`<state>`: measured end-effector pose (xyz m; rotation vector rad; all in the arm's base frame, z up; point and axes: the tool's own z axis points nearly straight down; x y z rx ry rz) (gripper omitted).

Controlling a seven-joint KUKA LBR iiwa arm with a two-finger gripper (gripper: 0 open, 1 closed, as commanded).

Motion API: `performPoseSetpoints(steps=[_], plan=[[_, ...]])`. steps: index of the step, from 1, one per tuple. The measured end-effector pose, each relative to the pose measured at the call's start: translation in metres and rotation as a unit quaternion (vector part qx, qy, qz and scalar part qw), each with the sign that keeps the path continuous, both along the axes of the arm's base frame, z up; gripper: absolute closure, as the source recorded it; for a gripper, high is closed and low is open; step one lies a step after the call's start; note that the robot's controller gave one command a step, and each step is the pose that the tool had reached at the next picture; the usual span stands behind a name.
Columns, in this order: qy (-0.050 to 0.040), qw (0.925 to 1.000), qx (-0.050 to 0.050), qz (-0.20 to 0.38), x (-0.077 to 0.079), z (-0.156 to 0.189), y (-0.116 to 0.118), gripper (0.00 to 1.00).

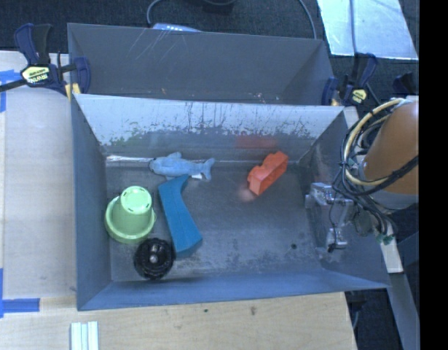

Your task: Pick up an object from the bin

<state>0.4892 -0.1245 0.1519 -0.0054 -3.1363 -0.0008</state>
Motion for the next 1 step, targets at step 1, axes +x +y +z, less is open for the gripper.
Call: performPoseSetpoints(steps=[1], plan=[[-0.0041,1.0000,-0.001,0.001,0.0020,0.0043,0.0004,0.00]])
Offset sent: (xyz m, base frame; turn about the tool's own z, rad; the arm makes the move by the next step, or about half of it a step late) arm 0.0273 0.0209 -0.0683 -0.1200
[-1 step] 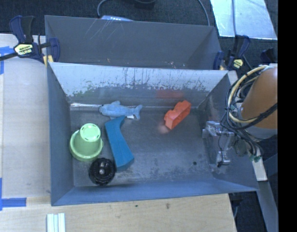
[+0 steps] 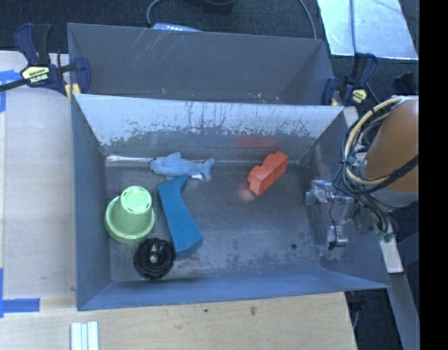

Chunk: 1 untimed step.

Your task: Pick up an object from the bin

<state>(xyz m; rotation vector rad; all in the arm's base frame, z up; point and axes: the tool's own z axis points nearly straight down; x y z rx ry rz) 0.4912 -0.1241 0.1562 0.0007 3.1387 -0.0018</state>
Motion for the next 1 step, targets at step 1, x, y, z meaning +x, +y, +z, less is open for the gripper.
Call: performPoseSetpoints(steps=[1], plan=[[-0.0005,0.9994,0.000,0.034,0.0173,-0.0418,0.0111,0.00]])
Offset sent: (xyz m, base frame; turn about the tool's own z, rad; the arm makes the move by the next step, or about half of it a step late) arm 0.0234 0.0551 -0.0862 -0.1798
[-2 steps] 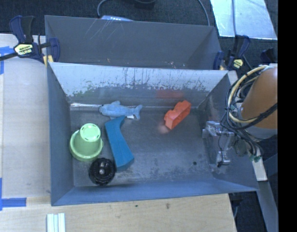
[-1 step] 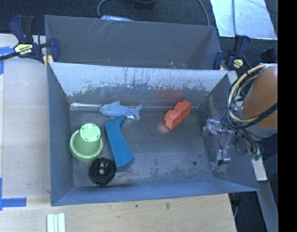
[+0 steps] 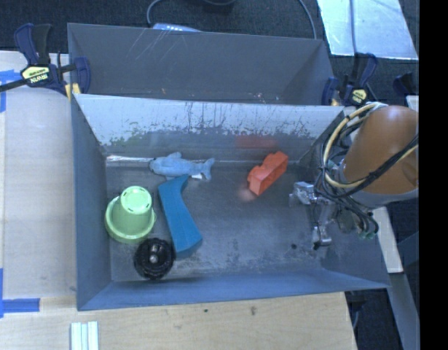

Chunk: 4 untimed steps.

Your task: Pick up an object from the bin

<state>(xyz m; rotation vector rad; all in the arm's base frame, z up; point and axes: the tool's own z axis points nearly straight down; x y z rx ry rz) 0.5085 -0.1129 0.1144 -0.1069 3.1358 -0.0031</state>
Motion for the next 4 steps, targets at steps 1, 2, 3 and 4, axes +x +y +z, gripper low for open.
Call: performPoseSetpoints(steps=[1,2,3,4], plan=[[0.0013,0.9991,0.000,0.042,0.004,-0.034,0.030,0.00],[0.0003,0.9975,0.000,0.070,0.052,-0.042,0.060,0.00],[-0.0028,0.9973,0.001,0.073,0.075,-0.039,0.040,0.00],[0.0008,0.9971,-0.003,0.076,0.087,-0.040,0.054,0.00]])
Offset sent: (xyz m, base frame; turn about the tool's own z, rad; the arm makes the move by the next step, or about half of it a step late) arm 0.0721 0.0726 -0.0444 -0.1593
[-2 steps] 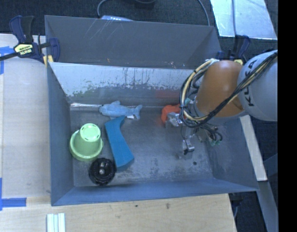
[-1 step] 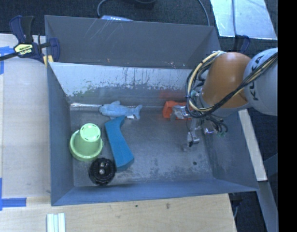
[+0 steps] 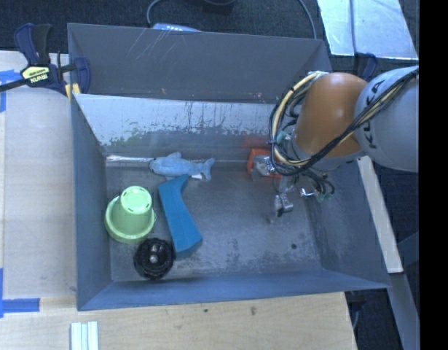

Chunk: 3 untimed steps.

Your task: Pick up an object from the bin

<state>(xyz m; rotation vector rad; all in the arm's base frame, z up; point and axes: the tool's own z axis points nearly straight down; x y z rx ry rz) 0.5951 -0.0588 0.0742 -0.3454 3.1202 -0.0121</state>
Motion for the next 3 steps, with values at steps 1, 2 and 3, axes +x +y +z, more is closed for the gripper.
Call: performPoseSetpoints(steps=[1,2,3], plan=[[-0.0023,0.9999,0.005,-0.009,0.011,0.005,0.023,0.00],[-0.0021,0.9999,0.001,-0.013,0.027,0.012,-0.012,0.00],[-0.0073,0.9999,0.005,-0.012,0.025,-0.002,-0.043,1.00]])
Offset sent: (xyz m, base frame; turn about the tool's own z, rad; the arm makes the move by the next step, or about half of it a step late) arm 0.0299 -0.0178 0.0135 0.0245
